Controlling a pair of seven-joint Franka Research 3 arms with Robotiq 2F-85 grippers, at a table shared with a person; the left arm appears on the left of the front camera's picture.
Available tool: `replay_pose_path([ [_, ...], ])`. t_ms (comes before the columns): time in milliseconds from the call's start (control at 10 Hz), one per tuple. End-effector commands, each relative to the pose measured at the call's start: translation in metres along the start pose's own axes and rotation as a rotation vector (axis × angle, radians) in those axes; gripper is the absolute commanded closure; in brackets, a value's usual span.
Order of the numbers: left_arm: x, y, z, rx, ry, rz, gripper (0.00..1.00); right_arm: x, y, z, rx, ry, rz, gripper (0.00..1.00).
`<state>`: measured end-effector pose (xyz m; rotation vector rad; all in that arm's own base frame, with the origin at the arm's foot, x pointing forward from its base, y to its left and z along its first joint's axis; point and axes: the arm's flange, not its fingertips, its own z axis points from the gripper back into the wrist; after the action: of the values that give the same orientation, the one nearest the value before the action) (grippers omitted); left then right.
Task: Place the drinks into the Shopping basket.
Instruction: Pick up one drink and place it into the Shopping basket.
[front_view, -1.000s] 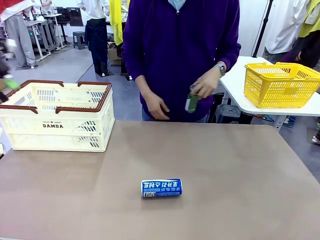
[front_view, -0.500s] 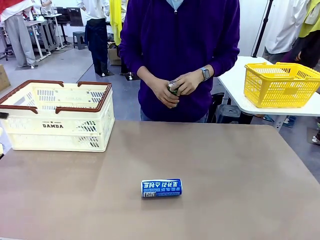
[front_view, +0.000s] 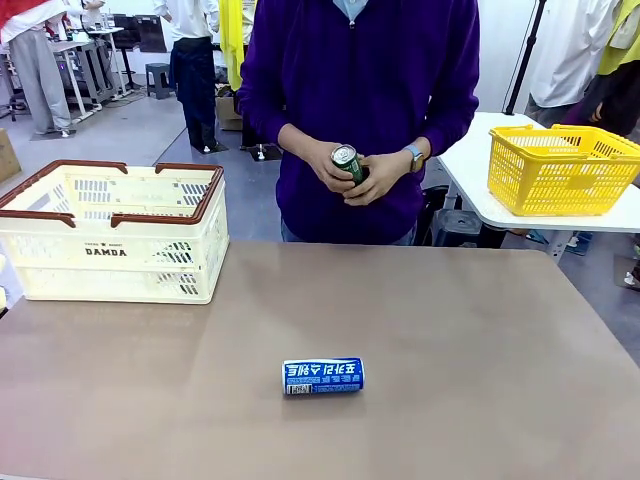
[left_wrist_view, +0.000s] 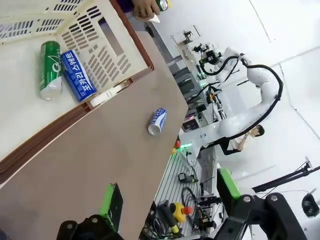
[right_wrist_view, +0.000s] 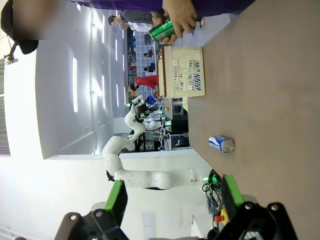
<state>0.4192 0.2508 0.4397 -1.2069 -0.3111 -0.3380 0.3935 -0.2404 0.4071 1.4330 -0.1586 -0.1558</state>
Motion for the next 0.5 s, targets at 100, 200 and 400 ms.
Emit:
replay_pose_path([
  [100,-0.0019,0.0019,-0.006,0.007,0.004,0.015,0.0,-0.0004,0.0055,0.0017,-0.005,0.011,-0.019,0.0],
  [200,-0.0019,0.0019,-0.006,0.007,0.004,0.015,0.0,-0.0004,0.0055,0.0017,-0.005,0.011,-0.019,0.0],
  [400,-0.0019,0.0019,-0.006,0.007,0.004,0.015,0.0,-0.0004,0.0055,0.0017,-0.005,0.011,-0.019,0.0],
])
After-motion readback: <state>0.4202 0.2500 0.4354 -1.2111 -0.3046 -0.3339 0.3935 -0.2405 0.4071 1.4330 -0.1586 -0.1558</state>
